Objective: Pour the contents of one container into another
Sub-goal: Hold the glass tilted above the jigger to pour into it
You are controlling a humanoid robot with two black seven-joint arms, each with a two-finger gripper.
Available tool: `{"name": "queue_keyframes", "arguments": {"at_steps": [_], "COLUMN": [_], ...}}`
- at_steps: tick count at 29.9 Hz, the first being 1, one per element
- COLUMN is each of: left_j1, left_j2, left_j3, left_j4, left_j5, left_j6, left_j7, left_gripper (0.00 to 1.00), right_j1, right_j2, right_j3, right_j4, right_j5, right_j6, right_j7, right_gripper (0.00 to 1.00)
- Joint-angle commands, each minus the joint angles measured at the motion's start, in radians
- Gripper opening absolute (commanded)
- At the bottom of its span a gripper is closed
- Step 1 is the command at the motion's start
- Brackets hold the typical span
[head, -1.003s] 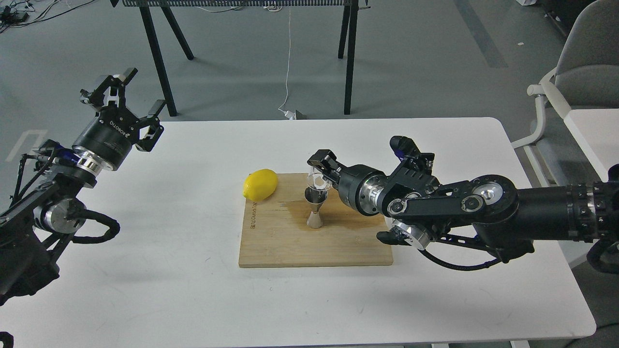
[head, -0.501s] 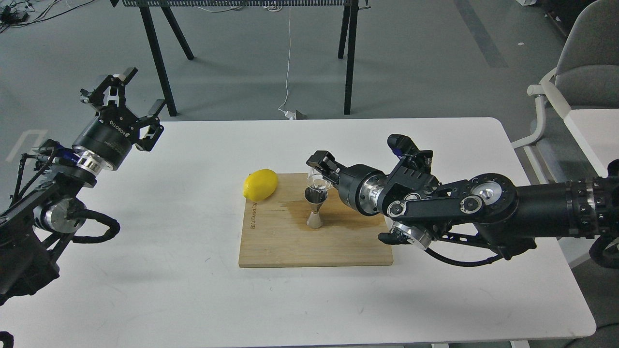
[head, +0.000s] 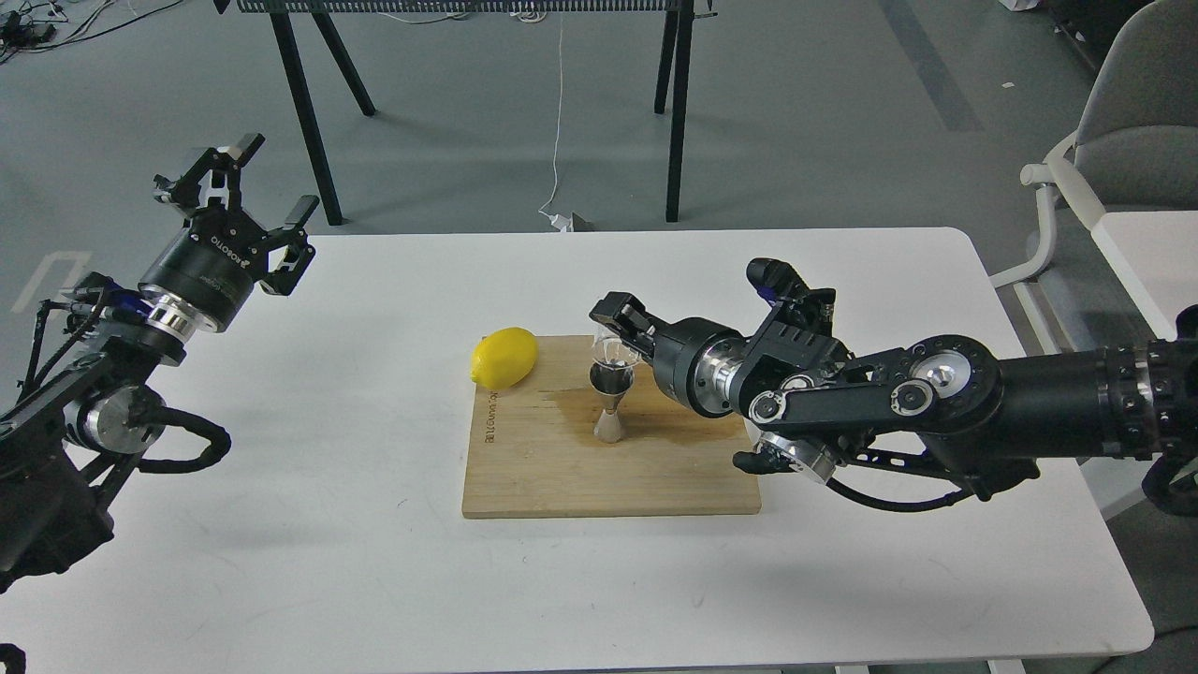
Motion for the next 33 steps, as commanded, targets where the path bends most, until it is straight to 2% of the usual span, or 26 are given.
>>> {"name": "queue_keyframes", "arguments": {"at_steps": [1, 33], "left_j1": [0.000, 0.005], "left_j2": [0.000, -0.002], "left_j3": [0.000, 0.000], "left_j4": [0.001, 0.001], "left_j5": [0.000, 0.000], "left_j6": [0.000, 0.000], "left_j7": [0.000, 0.000], "left_gripper": [0.82, 0.82], "right_j1": [0.013, 0.079], "right_j2": [0.002, 0.025], "right_j3": [-0.014, -0.103], "right_j4": [0.000, 0.000], "right_j5": [-0.006, -0.031], "right_j6": [0.000, 0.000], "right_j7": [0.000, 0.001], "right_gripper": [0.49, 0.49]}}
